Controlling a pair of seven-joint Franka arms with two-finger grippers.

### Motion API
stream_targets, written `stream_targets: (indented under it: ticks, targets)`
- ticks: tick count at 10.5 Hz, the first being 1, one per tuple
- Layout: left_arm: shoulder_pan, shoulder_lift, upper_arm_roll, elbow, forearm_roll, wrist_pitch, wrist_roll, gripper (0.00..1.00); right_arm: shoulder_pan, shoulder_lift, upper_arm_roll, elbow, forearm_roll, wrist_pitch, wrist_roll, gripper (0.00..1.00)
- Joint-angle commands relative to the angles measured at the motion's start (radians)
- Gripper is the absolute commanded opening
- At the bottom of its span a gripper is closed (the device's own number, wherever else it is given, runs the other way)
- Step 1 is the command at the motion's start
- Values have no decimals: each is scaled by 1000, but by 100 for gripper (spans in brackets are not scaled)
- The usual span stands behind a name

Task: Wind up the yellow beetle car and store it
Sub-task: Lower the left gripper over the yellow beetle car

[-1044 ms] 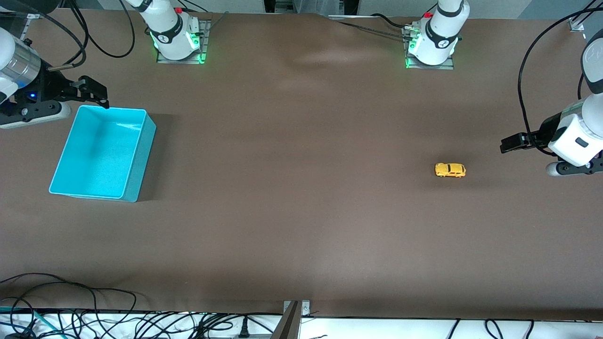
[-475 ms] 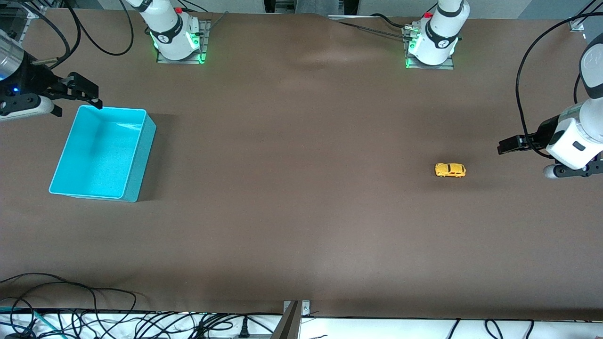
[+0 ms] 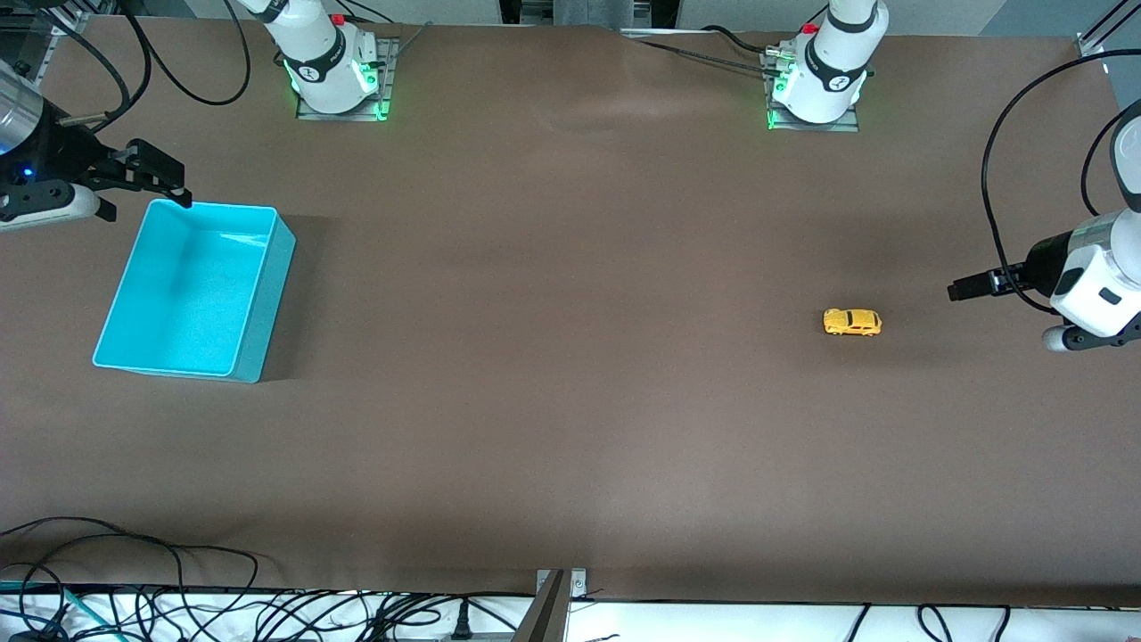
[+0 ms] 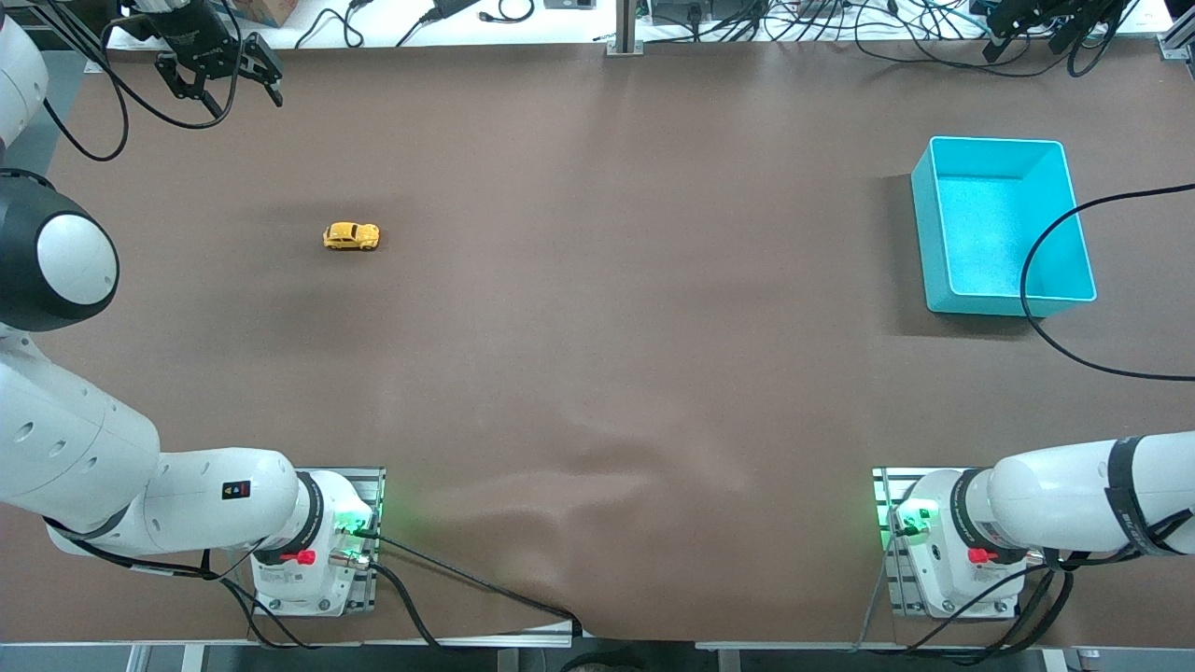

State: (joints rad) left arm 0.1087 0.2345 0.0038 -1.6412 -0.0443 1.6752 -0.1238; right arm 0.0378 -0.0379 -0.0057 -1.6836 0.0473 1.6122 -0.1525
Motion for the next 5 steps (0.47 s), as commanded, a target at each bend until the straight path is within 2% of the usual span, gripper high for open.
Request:
stream_targets:
  ticks: [1,5]
  targets:
    - [-1,-6,-1,-60,-23,72,-110,100,-2,-13,0,-47,19,52,7,100]
    - [-14,49,-7,-94,-14,164,-666,100,-4,-13,-2,-48,19,52,-4,100]
